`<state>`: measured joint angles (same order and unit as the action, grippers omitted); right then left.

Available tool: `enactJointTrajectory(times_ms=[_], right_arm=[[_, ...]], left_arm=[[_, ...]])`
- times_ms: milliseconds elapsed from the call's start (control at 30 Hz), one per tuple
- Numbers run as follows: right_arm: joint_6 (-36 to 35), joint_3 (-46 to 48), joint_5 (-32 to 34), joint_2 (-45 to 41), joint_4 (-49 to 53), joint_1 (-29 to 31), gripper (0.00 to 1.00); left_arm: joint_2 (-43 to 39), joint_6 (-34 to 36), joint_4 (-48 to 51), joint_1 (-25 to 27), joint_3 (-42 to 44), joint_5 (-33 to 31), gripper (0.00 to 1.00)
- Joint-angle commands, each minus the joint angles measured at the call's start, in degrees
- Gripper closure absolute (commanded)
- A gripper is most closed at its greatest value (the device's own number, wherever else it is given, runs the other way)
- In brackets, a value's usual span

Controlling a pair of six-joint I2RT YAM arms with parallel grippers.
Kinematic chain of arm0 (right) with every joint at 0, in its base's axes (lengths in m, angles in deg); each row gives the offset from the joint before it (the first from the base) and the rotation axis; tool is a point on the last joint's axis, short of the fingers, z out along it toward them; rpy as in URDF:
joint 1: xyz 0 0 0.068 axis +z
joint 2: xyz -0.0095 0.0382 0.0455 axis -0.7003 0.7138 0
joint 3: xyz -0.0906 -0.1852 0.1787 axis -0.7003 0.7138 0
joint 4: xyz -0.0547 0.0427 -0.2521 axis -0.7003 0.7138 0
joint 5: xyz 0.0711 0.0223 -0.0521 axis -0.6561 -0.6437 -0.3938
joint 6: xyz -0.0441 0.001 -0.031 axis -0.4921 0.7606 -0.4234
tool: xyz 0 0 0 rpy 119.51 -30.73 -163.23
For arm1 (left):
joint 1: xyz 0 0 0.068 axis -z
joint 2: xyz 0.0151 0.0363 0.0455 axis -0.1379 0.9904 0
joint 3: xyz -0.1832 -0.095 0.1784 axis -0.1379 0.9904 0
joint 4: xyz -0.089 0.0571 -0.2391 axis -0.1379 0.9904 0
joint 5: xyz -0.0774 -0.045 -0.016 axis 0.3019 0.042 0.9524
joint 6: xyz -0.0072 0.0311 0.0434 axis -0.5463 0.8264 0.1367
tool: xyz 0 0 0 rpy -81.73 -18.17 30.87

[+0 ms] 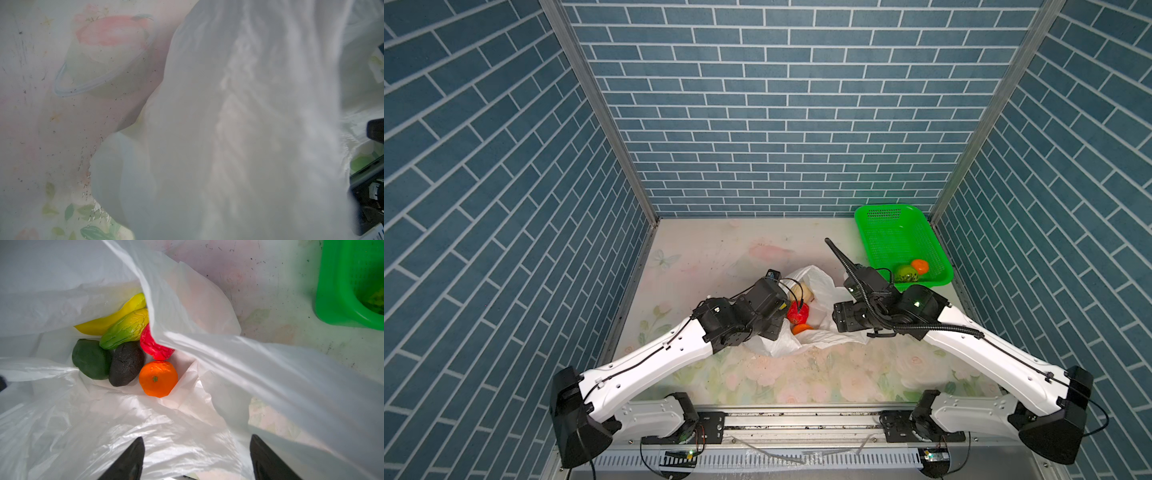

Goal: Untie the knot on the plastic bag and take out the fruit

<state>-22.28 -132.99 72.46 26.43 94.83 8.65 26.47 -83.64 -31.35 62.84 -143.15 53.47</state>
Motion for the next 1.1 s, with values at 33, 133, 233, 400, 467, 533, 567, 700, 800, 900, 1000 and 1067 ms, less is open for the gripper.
enactJointTrajectory(times_ms=[33,133,233,400,467,533,567,700,800,900,1000,1067], right_arm=[[3.1,-5.1,2.2,1.7,4.9,3.1,0.21],[3.8,-5.5,2.4,1.6,3.7,4.6,0.22],[4.3,-2.0,-1.7,0.7,-4.9,4.8,0.21],[1.9,2.2,-4.2,5.3,-22.4,4.4,0.2],[2.0,2.5,-7.4,8.3,-28.3,3.8,0.19],[2.9,2.3,-9.7,11.4,-31.8,3.5,0.19],[3.5,2.7,-10.7,12.6,-34.1,3.5,0.19],[4.3,6.7,-9.0,16.0,-43.2,2.9,0.19],[1.9,9.5,-6.8,19.3,-52.1,0.4,0.18],[-0.2,12.0,-1.7,22.3,-60.6,-3.0,0.17],[-2.5,13.3,6.0,23.4,-65.4,-7.3,0.16],[-3.4,13.1,10.0,23.1,-65.1,-10.3,0.15]], left_arm=[[1.3,0.6,-2.4,1.6,-0.5,-0.6,1.0],[0.6,0.4,-2.8,1.9,-0.1,-1.3,1.0],[-1.3,0.3,-2.8,1.9,0.7,-2.2,1.0],[-3.9,0.3,-2.5,1.9,2.2,-2.9,1.0],[-4.1,0.3,-2.7,1.9,2.6,-2.7,1.0],[-4.1,0.5,-3.0,1.9,2.8,-2.9,1.0],[-4.0,0.7,-3.2,1.9,2.9,-3.1,1.0],[-4.2,2.0,-4.3,1.9,3.2,-3.7,1.0],[-4.4,2.7,-5.3,1.9,4.1,-3.4,1.0],[-4.5,3.4,-6.1,1.9,5.1,-2.8,1.0],[-4.0,4.2,-7.3,1.9,6.2,-3.0,1.0],[-3.0,5.0,-7.9,1.9,6.5,-3.4,1.0]])
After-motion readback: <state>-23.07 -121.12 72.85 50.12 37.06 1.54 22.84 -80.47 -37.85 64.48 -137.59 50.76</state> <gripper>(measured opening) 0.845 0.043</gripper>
